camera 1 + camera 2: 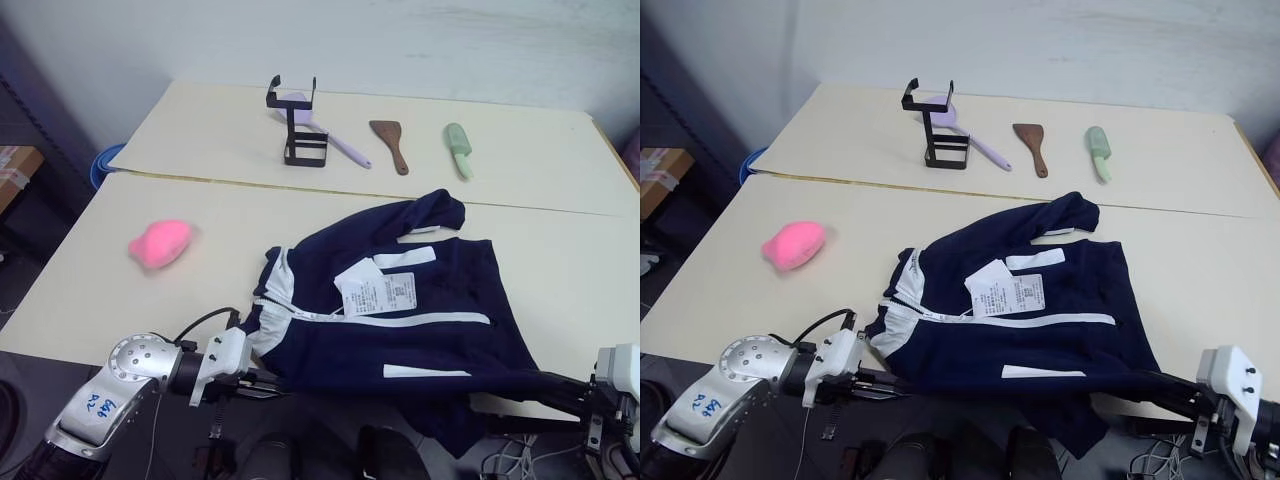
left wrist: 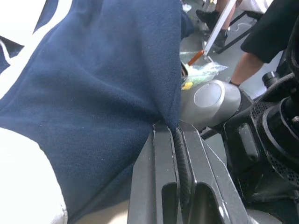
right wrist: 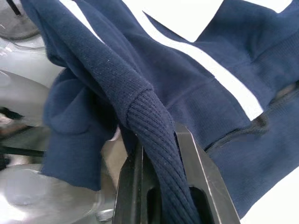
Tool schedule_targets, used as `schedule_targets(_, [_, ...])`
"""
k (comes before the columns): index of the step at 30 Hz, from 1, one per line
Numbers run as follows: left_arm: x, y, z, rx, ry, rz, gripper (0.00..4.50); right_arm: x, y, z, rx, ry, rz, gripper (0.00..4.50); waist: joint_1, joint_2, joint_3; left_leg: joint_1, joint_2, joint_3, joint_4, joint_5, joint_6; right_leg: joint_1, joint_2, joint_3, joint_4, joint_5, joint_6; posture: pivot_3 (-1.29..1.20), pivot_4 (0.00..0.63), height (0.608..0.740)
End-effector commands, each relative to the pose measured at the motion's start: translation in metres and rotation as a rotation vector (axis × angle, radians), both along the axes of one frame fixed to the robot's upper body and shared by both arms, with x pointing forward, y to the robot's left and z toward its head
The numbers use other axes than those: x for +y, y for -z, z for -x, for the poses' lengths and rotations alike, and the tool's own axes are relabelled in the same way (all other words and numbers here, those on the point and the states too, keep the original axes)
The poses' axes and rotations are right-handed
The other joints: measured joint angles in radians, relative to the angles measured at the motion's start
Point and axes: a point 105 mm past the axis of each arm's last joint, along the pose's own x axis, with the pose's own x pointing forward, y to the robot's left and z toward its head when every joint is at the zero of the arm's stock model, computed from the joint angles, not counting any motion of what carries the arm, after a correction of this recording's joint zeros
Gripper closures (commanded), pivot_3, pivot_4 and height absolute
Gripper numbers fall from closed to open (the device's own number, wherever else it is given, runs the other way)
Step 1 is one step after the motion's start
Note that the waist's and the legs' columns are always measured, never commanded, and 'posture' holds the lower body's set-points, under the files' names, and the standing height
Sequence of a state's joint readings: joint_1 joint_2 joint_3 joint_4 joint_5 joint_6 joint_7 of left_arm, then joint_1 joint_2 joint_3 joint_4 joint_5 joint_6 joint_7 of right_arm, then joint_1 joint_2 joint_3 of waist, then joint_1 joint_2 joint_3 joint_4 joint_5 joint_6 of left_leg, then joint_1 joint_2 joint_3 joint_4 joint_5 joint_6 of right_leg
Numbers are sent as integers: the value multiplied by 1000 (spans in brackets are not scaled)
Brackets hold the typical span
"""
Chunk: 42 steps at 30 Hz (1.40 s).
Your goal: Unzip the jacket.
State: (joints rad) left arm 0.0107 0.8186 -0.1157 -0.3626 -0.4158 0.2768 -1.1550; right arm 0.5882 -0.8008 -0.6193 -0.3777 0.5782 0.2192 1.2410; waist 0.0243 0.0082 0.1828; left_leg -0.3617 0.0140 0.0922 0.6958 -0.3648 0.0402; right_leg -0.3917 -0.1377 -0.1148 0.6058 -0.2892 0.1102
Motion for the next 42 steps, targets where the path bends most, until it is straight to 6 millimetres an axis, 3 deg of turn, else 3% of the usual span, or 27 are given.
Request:
schedule_targets(1, [8, -14, -3, 35, -19, 45, 3300, 7, -11, 3, -38, -39, -7, 3087, 0, 0, 0, 0, 0, 0, 0, 0, 0, 0, 0, 0, 0, 0, 0, 0, 150, 740])
schedule_targets(5, [29, -50, 3, 80, -18, 163, 2066, 20, -42, -4, -62, 5, -125, 1727, -4, 1, 1, 0, 1, 0, 0, 0, 0, -1, 0, -1, 0, 0, -1, 0, 150, 740])
schedule_targets(8, [44, -57, -6, 65, -78, 153, 2055, 42, -66, -8, -38, -30, -230, 707, -5, 4, 2, 1, 2, 0, 0, 0, -1, 0, 0, 0, 1, -1, -1, 0, 150, 740])
schedule_targets(10, [44, -57, -14, 29, -81, 134, 1711, 53, -76, -16, -67, -64, -242, 20, -4, 4, 2, 2, 2, 0, 0, 0, -1, 0, 0, 0, 1, -1, -1, 0, 150, 740])
schedule_targets(12, [36, -60, -28, -24, -80, 138, 1245, 61, -82, -34, -130, -86, -224, 0, -1, 2, 2, 2, 1, 1, 0, 0, -1, 0, 0, 1, 1, -1, -1, 0, 150, 740])
schedule_targets(16, [12, -64, -59, -144, -72, 179, 23, 77, -74, -82, -220, -109, -131, 0, 3, 1, 2, 1, -1, 2, 1, 0, 0, -1, 0, 0, 1, 0, 0, 0, 150, 740])
schedule_targets(19, [-6, -59, -78, -198, -51, 161, 23, 100, -60, -122, -216, -123, -99, 0, -4, 0, 1, -4, -1, 3, 3, 1, 0, -5, 8, -2, 5, 0, 1, 0, 150, 740])
schedule_targets(27, [-25, -44, -91, -226, -13, 161, 23, 136, -30, -168, -68, -181, -107, 0, -13, -1, 1, -14, -3, 9, 3, 2, 1, -18, 9, -12, 13, 0, 1, 0, 150, 740])
schedule_targets(30, [-26, -35, -88, -219, -11, 147, 23, 147, -16, -173, -8, -234, -63, 0, -9, -2, 2, -14, -3, 9, 5, 3, 3, -18, 8, -12, 14, 1, 2, 0, 150, 740])
schedule_targets(34, [-26, -29, -87, -214, -26, 140, 23, 167, -21, -169, 12, -341, -125, 0, -10, -2, 2, -14, -3, 9, 5, 4, 3, -18, 7, -12, 15, 1, 2, 0, 150, 740])
schedule_targets(39, [-22, -26, -89, -222, -59, 133, 23, 172, -23, -163, -26, -422, -83, 0, -10, -2, 2, -14, -3, 8, 5, 4, 3, -18, 7, -12, 15, 1, 2, 0, 150, 740])
schedule_targets(42, [-22, -25, -90, -227, -75, 129, 0, 172, -28, -166, -94, -418, -66, 638, -11, -2, 2, -14, -3, 8, 5, 4, 3, -18, 7, -12, 16, 1, 2, 0, 150, 740])
